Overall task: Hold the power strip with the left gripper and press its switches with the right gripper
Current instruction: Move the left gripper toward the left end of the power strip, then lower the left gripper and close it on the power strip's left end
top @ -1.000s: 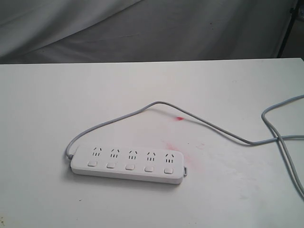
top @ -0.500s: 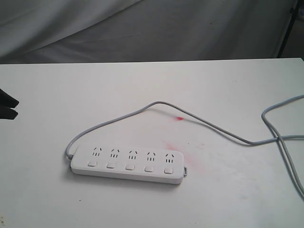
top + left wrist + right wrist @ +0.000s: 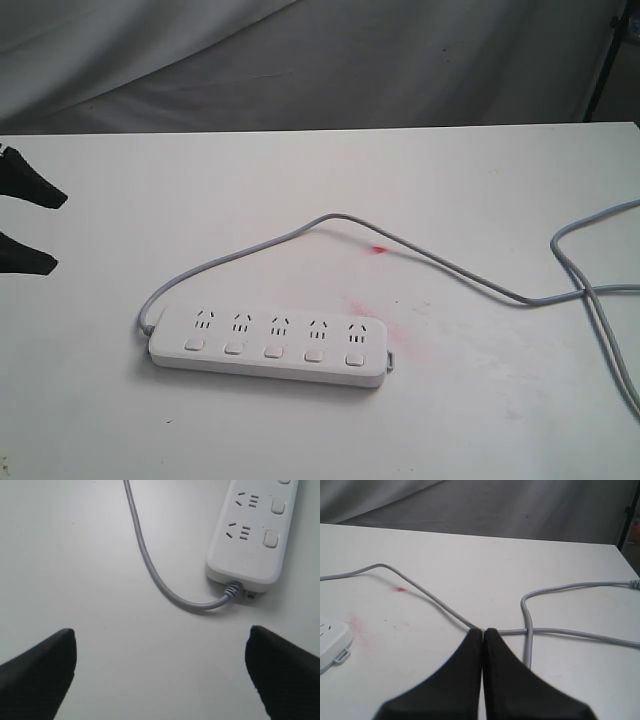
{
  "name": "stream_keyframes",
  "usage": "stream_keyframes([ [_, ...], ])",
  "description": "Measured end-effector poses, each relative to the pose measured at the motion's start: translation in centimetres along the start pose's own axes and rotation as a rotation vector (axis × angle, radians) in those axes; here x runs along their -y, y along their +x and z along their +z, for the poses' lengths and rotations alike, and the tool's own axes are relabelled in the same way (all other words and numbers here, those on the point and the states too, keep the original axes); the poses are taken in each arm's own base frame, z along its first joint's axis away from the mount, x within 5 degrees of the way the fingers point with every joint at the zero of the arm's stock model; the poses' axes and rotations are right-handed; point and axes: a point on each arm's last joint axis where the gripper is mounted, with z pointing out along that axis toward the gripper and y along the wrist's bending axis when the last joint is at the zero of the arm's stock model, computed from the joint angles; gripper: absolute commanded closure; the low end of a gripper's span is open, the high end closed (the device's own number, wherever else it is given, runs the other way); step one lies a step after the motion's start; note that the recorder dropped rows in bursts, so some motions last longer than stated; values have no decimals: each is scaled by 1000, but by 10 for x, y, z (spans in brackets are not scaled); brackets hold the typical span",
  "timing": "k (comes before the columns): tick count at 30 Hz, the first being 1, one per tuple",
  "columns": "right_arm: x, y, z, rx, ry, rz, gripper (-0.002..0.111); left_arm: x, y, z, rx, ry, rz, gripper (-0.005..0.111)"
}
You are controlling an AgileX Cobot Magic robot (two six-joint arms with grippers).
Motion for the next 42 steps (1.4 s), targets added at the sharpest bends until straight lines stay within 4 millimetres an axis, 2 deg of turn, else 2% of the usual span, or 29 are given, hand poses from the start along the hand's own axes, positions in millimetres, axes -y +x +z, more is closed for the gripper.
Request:
stream_keyframes([
  [9, 0, 0, 0, 0, 0, 0, 108, -1, -5, 3, 29, -8, -3, 21],
  [16, 0, 0, 0, 0, 0, 0, 108, -7, 18, 27, 55, 42, -82, 21],
  [21, 0, 0, 0, 0, 0, 0, 108, -8, 26, 37, 52, 66, -100, 21],
  [26, 0, 0, 0, 0, 0, 0, 108, -4, 15, 52, 2, 126, -36, 21],
  [34, 0, 0, 0, 0, 0, 0, 108, 3, -16, 86, -54, 188, 86, 21],
  [38, 0, 0, 0, 0, 0, 0, 108, 16, -18, 100, -81, 257, 111, 21],
  [42, 0, 0, 0, 0, 0, 0, 108, 29, -12, 111, -132, 291, 120, 21],
])
